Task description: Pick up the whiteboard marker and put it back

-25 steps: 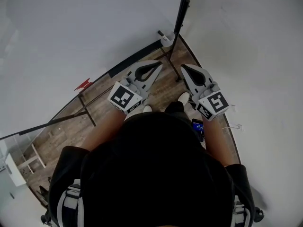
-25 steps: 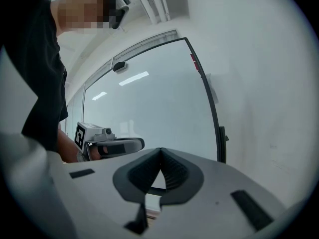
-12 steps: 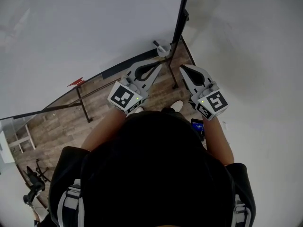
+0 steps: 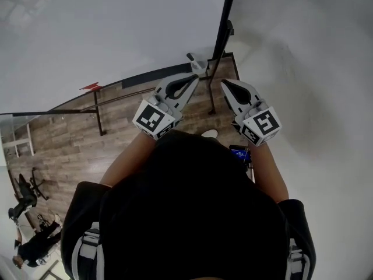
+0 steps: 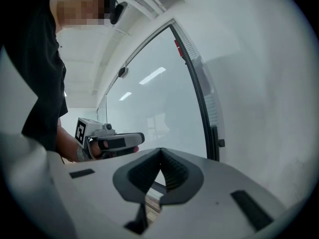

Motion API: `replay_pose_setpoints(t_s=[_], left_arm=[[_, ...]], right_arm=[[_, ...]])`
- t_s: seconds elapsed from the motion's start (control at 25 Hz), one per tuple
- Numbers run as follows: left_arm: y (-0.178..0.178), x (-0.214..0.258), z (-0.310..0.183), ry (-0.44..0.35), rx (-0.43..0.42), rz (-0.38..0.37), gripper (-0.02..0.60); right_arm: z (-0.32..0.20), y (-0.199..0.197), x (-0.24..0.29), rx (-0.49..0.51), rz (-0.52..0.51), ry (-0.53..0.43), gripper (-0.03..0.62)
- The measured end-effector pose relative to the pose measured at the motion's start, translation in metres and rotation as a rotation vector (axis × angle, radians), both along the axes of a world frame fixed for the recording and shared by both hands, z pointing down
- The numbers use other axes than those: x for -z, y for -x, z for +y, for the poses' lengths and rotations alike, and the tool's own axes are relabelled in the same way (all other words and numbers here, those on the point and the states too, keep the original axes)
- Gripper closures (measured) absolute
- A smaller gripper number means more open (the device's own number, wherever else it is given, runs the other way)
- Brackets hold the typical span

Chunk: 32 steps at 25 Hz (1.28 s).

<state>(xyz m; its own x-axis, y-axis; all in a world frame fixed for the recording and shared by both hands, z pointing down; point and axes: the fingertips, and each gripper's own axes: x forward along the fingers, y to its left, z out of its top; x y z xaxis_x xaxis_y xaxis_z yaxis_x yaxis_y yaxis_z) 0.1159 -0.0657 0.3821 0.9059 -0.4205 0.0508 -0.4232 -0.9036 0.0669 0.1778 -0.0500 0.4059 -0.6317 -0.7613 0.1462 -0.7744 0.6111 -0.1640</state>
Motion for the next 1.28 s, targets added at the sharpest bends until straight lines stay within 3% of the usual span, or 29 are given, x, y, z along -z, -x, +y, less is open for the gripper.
replay_pose_setpoints(t_s=[0.44,1.28], left_arm=[[0.019,-0.004,-0.024,0.022,0.126,0.012,0.578],[0.060,-0.066,-0.101,0.048,0.108,-0.005,0.578]], right_arm=[[-0.036,0.018,-0.018,0.115,0.012,0.041,0.596],[-0.123,0.057,-0.114,0.102,0.180,0.238,0.595]])
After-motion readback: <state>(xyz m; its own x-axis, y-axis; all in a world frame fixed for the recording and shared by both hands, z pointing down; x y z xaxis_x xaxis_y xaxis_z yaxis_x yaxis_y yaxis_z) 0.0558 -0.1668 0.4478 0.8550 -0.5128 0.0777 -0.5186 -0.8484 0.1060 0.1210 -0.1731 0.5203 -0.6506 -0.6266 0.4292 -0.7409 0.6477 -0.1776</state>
